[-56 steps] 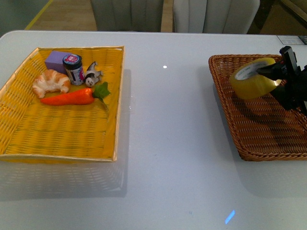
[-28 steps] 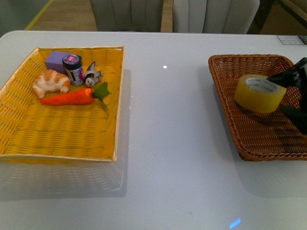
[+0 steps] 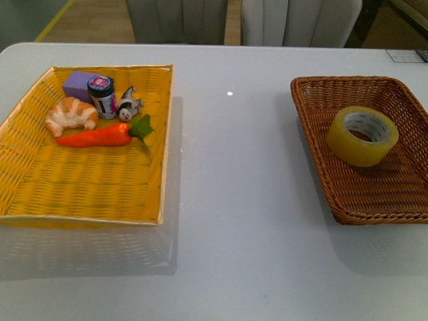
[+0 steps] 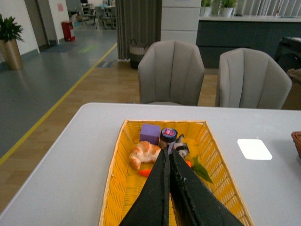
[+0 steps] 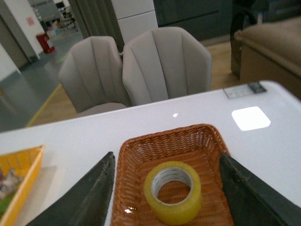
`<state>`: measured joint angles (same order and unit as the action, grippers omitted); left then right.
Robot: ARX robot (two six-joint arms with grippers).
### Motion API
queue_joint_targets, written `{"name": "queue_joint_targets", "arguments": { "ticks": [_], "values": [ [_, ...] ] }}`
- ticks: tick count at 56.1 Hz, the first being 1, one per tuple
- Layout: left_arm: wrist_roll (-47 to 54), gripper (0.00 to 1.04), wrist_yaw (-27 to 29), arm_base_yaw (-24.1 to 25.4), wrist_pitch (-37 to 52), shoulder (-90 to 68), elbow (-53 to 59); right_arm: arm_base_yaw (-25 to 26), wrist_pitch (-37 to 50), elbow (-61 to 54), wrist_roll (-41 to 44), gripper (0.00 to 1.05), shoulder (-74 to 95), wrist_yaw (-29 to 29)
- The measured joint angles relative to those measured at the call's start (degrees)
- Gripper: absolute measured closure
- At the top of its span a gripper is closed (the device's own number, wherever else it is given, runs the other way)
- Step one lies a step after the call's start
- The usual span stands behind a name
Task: Move tape to another basket
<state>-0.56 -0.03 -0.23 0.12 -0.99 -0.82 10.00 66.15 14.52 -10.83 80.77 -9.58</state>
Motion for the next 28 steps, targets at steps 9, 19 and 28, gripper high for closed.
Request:
{"name": "queue_joint_targets", "arguments": {
  "ticks": [9,19,28],
  "values": [
    [0.0,1.03,0.04,-0.02,-0.13,0.09,0.0,-2.38,-2.93,-4.85,8.02,0.7,-6.75,1.99],
    [0.0,1.03,0.02,0.0,-0.13,0.11,0.0,-4.09,-7.32,-8.5,9.64,1.01,-15.17,4.2],
    [0.0,1.03,0.02,-0.02,-0.13,0.11,0.0,-7.3,-13.03,-11.02,10.32,1.03,-23.02,8.31]
  ]
}}
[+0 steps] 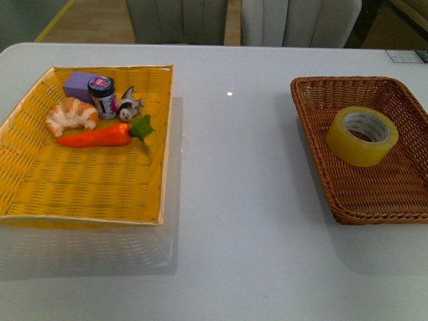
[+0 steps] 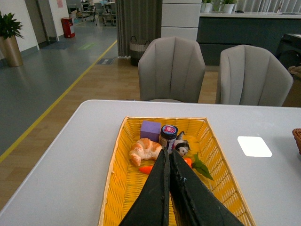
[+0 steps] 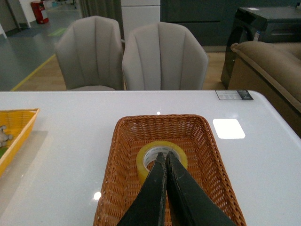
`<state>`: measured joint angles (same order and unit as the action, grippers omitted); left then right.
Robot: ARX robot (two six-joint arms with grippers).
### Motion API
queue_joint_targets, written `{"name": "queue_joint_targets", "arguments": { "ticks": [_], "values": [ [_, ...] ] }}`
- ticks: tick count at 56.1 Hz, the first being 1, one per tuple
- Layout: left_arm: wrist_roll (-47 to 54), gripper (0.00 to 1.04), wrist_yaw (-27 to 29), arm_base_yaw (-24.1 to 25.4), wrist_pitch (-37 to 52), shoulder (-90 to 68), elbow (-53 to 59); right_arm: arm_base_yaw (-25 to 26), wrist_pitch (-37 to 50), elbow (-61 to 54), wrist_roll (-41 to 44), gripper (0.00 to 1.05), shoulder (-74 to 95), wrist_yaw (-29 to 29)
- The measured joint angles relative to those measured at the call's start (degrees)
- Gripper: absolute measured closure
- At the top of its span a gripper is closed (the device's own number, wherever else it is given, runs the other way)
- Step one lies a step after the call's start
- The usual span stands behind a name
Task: Move tape to another basket
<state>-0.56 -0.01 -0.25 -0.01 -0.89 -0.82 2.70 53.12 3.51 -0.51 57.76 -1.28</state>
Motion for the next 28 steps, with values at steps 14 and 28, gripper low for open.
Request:
{"name": "queue_joint_targets", "arguments": {
  "ticks": [14,28],
  "values": [
    [0.0,1.03,0.0,0.02,0.0,0.0,0.0,-2.43,-9.42,-2.1,0.15,1.03,-11.74,1.25],
    [0.11,1.03,0.0,0.02,0.0,0.0,0.0,-2.49,-18.67,-2.19,0.15,1.03,-22.4,1.27]
  ]
}}
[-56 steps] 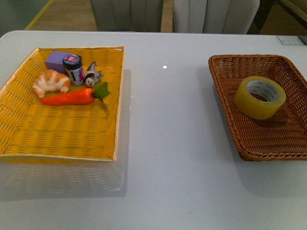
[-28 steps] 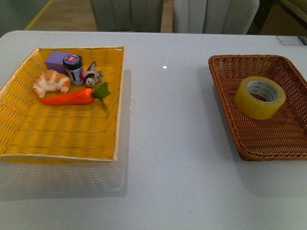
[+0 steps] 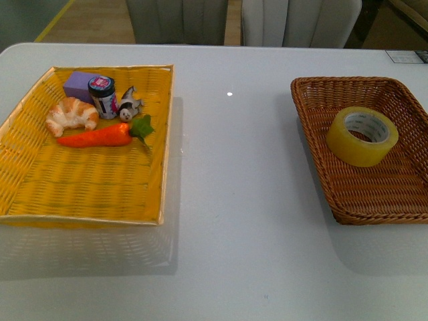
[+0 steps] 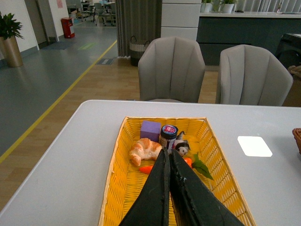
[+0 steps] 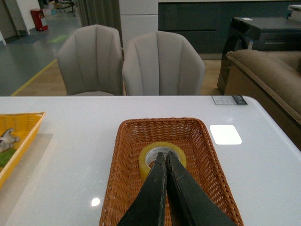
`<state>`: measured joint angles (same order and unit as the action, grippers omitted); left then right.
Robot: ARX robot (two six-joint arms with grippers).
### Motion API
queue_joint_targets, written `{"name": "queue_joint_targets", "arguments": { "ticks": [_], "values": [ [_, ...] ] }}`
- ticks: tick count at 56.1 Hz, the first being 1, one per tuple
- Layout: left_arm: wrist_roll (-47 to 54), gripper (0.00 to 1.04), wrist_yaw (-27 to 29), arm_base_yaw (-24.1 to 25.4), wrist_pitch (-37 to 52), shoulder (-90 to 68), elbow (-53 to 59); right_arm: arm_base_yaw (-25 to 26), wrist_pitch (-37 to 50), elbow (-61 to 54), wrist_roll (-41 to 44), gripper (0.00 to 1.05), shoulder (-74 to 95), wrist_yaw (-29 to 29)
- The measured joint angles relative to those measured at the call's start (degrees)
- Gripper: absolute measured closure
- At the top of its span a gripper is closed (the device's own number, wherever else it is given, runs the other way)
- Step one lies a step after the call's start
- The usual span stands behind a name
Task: Move tape to another basket
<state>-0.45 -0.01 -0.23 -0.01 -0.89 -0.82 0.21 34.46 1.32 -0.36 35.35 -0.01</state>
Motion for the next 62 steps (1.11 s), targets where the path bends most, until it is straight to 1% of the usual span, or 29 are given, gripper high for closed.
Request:
{"name": "queue_joint_targets", "arguments": {
  "ticks": [30,54,56,59,62],
  "values": [
    [0.0,1.03,0.0,-0.02,0.0,0.0,0.0,0.0,-17.18,-0.02,0.02,1.03,-18.14,0.0],
    [0.0,1.03,0.0,-0.02,0.0,0.0,0.0,0.0,-24.22,-0.02,0.02,1.03,-25.16,0.0],
    [0.0,1.03,-0.02,-0.02,0.0,0.0,0.0,-0.02,-25.81,-0.02,0.0,1.03,-26.62,0.02],
    [0.0,1.03,0.0,0.0,0.0,0.0,0.0,-0.07,-32.33,0.0,0.02,1.03,-31.26,-0.02],
    [0.0,1.03,0.02,-0.02,0.0,0.0,0.0,-0.09,-33.92,0.0,0.02,1.03,-33.99,0.0]
  ]
}}
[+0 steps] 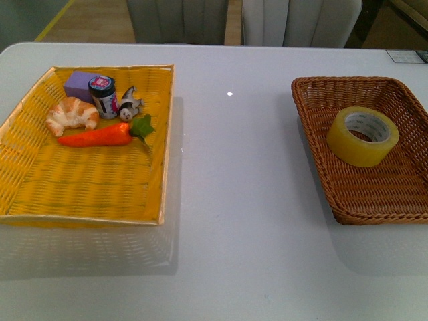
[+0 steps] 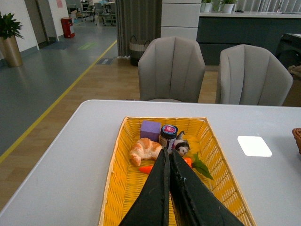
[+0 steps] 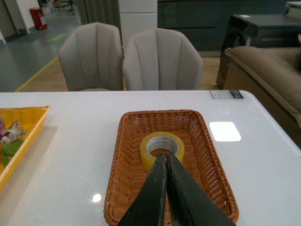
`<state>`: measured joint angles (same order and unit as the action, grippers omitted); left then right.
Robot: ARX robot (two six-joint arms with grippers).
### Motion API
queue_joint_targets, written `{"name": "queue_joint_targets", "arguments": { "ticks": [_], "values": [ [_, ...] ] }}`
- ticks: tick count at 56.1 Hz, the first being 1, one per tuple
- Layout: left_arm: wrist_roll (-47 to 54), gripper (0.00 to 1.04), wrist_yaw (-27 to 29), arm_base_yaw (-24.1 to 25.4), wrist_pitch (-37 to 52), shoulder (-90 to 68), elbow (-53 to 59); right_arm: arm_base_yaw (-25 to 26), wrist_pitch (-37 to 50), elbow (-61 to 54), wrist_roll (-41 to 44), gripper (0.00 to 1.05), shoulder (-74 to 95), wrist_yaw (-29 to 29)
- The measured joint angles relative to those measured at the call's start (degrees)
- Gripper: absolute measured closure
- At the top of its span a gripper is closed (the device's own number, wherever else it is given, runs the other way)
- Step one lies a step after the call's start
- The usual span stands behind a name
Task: Move tape to another basket
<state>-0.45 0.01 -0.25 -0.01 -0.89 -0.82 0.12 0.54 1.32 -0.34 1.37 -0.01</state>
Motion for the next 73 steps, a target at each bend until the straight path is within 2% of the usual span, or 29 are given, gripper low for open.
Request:
{"name": "queue_joint_targets", "arguments": {
  "ticks": [15,17,27,34,39,43,73],
  "values": [
    [0.0,1.03,-0.02,0.02,0.0,0.0,0.0,0.0,-0.42,0.0,0.0,1.03,-0.98,0.02],
    [-0.02,1.02,-0.02,0.02,0.0,0.0,0.0,0.0,-0.42,0.0,0.07,1.0,-1.01,0.02],
    [0.0,0.71,-0.02,0.0,0.0,0.0,0.0,0.0,-0.44,0.0,0.07,0.68,-1.01,0.02],
    [0.0,0.37,-0.02,0.02,0.0,0.0,0.0,0.0,-0.44,0.0,0.07,0.35,-1.01,0.02],
    [0.0,0.19,-0.02,0.02,0.0,0.0,0.0,0.0,-0.44,0.0,0.07,0.17,-1.01,0.02],
    [0.02,0.08,-0.02,0.02,0.0,0.0,0.0,0.0,-0.44,0.0,0.04,0.08,-1.01,0.02],
    [0.09,0.09,-0.02,0.02,0.0,0.0,0.0,0.0,-0.44,0.0,0.07,0.09,-1.01,0.02]
  ]
}}
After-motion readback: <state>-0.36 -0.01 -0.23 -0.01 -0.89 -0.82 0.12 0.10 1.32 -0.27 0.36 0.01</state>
